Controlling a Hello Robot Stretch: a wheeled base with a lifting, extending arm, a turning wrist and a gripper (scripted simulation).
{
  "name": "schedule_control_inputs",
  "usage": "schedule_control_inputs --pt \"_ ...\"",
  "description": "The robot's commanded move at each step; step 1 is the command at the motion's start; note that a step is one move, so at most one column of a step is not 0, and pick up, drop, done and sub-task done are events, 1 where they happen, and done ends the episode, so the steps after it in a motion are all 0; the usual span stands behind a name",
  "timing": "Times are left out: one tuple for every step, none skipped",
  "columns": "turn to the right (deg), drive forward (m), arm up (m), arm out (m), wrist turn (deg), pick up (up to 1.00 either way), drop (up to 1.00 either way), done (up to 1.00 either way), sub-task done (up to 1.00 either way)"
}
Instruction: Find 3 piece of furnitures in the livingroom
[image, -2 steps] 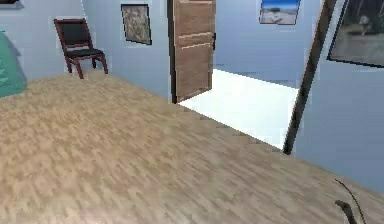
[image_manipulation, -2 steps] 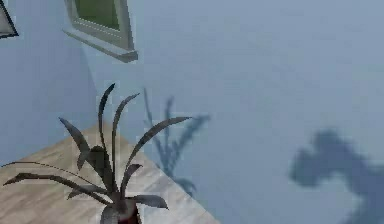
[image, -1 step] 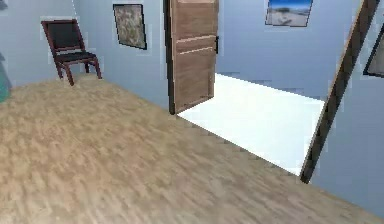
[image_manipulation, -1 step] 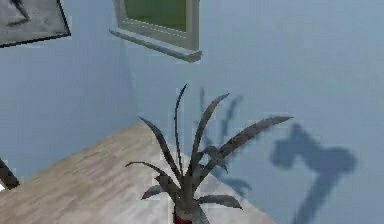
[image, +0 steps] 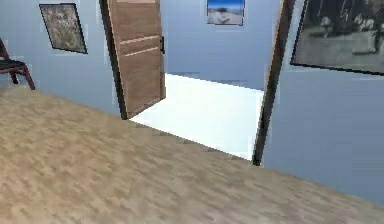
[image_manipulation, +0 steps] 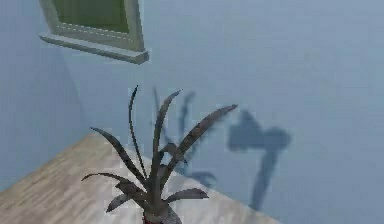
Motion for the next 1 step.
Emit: schedule_control_inputs --pt "0.0 1.00 0.00 0.00 0.0 0.00 0.00 0.00 0.00"
